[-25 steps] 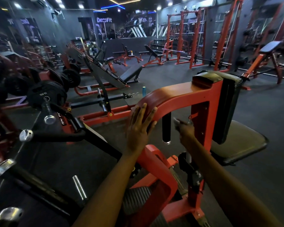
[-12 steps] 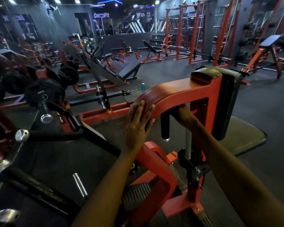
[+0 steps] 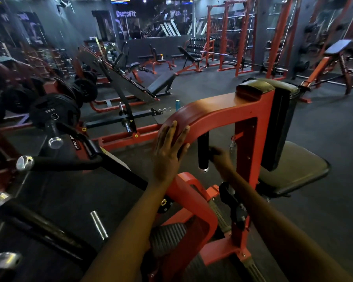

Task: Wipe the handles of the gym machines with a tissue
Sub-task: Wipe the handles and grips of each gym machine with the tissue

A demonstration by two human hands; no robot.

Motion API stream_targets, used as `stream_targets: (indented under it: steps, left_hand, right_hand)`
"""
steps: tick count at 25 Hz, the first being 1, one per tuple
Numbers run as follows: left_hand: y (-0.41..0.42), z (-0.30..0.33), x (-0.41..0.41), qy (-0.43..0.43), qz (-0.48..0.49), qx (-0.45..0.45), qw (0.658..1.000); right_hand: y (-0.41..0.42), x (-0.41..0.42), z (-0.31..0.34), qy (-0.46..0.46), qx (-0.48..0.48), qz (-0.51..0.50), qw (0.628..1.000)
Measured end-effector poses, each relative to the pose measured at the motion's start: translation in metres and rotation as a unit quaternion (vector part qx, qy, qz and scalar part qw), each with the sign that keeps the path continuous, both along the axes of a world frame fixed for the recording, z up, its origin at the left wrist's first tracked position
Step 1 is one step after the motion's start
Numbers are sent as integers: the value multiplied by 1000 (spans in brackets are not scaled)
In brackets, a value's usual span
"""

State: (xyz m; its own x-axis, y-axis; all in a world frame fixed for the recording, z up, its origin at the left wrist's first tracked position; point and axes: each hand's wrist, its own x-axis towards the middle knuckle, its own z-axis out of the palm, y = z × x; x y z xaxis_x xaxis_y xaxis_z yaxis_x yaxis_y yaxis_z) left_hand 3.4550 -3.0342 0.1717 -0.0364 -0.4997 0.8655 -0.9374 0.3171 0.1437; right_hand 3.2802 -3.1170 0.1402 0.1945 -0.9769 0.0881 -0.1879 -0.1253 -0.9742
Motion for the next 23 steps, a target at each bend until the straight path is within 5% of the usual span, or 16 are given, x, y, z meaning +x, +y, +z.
stream_targets:
  steps: [2,7,10,14,23]
  left_hand:
    - [2,-3,0,-1,0,5,1000]
    - [-2,2,1,-3,5,10,1000]
    - [1,1,-1,8,4,8,1000]
    - [0,-3,3,2,-3,14,1000]
    - [-1,-2,3,13,-12,25,1000]
  right_hand:
    - [10,4,-31,56,58,-29,996]
    - [61,42,-30,-54,-17,-247,967]
    - [43,37,-5,-29,3,-237,971]
    - [13,42,53,-152,-58,-230,959]
    - [39,77,59,-251,-113,-254,927]
